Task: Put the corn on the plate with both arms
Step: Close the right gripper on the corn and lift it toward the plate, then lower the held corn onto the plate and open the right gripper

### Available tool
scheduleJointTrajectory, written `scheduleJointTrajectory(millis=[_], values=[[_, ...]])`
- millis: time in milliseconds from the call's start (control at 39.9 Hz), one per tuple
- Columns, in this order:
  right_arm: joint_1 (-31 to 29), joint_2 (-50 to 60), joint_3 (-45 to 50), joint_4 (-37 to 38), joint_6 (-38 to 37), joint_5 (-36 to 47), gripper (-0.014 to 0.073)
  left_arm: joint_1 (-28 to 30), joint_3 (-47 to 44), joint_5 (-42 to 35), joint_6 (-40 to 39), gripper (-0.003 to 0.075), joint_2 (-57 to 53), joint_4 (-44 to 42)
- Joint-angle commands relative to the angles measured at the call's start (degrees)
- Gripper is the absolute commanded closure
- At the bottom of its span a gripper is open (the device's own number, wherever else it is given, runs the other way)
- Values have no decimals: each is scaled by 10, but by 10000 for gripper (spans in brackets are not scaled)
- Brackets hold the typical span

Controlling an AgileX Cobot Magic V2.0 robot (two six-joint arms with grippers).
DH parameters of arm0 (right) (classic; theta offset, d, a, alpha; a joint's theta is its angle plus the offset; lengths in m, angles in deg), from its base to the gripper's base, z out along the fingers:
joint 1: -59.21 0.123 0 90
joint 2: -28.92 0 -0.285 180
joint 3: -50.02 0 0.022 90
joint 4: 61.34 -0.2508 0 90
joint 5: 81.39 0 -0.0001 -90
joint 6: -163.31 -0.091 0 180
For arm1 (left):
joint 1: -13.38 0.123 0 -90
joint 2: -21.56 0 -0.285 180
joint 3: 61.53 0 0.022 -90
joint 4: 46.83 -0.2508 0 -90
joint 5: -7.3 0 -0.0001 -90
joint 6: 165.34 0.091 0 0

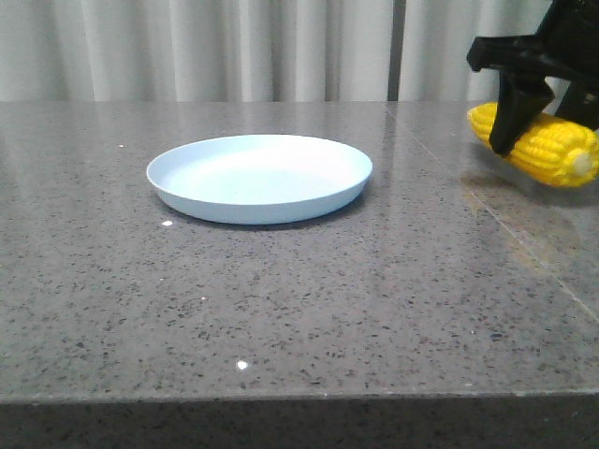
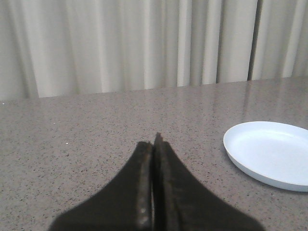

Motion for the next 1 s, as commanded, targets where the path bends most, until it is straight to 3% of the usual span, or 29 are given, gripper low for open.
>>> scheduleJointTrajectory(millis=[0, 225, 426, 551, 726, 976], values=[[6, 54, -45, -4, -17, -13, 533, 1, 15, -45, -6, 741, 5, -3], [101, 42, -148, 48, -79, -78, 533, 1, 15, -45, -6, 741, 5, -3], [241, -20, -220, 135, -186, -101, 533, 1, 15, -45, -6, 741, 5, -3], [293, -63, -257, 176, -267, -116, 533, 1, 15, -45, -6, 741, 5, -3], [307, -94, -268, 190, -324, -102, 533, 1, 15, -45, -6, 741, 5, -3], [307, -132, -268, 171, -347, -101, 524, 1, 15, -45, -6, 741, 5, -3]])
